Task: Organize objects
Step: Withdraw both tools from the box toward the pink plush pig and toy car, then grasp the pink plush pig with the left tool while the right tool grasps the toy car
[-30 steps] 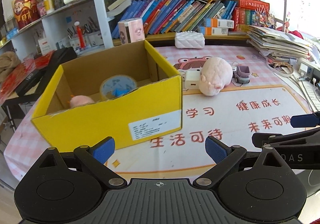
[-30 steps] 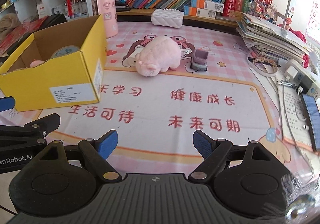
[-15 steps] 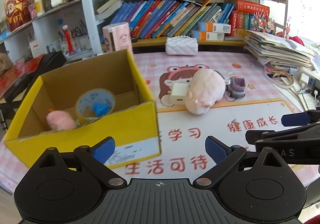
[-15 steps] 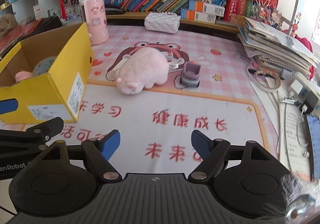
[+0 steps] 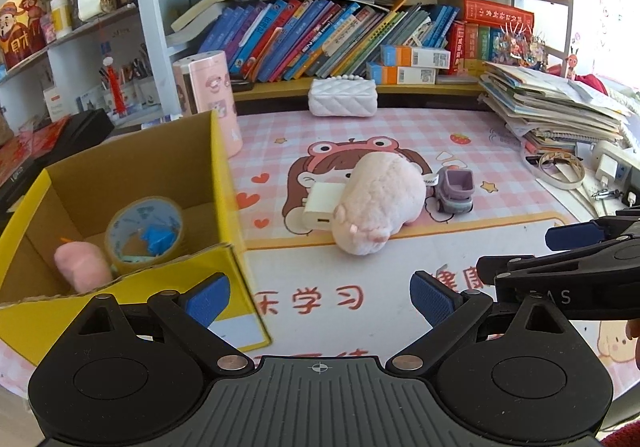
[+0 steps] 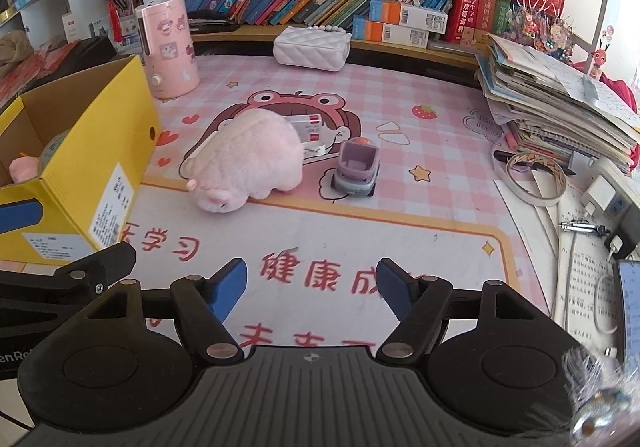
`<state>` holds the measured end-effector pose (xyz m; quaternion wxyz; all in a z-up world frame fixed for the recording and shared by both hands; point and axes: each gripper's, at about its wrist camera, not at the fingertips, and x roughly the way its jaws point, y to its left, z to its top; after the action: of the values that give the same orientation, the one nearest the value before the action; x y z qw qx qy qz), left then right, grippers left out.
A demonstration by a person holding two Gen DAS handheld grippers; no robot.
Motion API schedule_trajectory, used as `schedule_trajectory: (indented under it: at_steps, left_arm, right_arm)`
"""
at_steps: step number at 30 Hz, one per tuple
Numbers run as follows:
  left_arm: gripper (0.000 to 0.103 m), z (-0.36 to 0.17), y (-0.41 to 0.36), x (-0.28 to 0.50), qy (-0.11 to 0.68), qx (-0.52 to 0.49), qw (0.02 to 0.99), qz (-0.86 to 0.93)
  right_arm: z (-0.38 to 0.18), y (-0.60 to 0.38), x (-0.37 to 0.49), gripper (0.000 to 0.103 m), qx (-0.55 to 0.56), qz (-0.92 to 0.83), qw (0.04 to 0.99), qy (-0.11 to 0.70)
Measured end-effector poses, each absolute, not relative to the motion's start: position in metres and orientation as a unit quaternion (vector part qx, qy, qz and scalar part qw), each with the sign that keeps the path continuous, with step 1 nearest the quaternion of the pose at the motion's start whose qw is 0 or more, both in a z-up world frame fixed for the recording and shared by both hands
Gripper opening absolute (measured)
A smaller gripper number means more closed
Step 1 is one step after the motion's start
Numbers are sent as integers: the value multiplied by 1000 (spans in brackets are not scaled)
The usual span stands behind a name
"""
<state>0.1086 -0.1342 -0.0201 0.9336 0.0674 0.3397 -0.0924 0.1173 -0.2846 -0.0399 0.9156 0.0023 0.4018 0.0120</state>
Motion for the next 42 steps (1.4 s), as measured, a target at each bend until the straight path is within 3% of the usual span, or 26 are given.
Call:
schedule_trajectory:
  at_steps: [15, 25, 37, 42]
  left_arm:
    - [95, -24, -164, 128, 349, 70, 931, -85]
    - [69, -31, -179, 142, 355, 70, 929, -81]
    - [67, -47, -188, 169, 359, 63, 930, -43]
    - [73, -48, -200, 183, 349, 73, 932, -58]
  right_arm:
    - [-44, -315, 144, 69, 4, 25, 914, 405]
    - [-40, -326, 156, 66, 10, 42, 917, 396]
    - [-31, -332, 178, 65, 15, 63, 922, 381]
    - [-26, -336, 188, 65, 22, 60, 926, 372]
